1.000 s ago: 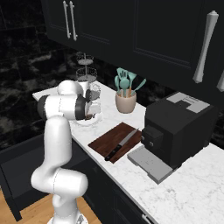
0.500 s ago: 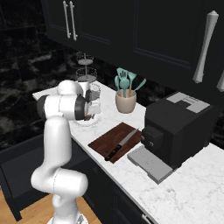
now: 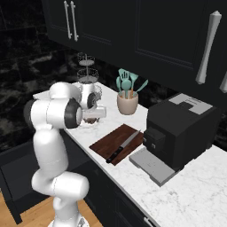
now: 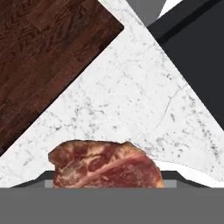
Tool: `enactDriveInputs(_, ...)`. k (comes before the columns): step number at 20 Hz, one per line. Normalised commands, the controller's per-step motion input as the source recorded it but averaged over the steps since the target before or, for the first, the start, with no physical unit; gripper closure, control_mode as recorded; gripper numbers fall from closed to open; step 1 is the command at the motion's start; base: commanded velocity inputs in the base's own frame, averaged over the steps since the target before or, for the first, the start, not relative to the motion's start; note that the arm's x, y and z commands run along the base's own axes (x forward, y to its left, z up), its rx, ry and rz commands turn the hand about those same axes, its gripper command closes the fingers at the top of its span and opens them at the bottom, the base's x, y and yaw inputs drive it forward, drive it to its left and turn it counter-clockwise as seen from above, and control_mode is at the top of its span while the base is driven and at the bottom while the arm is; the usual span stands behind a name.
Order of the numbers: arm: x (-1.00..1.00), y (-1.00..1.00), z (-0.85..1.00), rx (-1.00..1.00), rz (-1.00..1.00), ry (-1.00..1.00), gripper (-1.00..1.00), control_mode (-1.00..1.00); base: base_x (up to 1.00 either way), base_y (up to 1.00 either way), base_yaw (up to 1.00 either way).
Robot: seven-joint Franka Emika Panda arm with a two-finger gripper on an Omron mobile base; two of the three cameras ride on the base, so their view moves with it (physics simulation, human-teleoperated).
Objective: Pick up the knife from the drawer and place it on the cutting board. Then place the meat from the plate to the cutting board.
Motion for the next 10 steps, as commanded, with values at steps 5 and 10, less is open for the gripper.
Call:
enactDriveInputs(5,-0.98,-0.44,0.57,0.05,-0.29,-0.17,1.0,-1.0,0.0,0.0,0.0)
enactDriveInputs(10,-0.95,-0.27,0.59,0.02,-0.3,-0.07,1.0,-1.0,0.0,0.0,0.0)
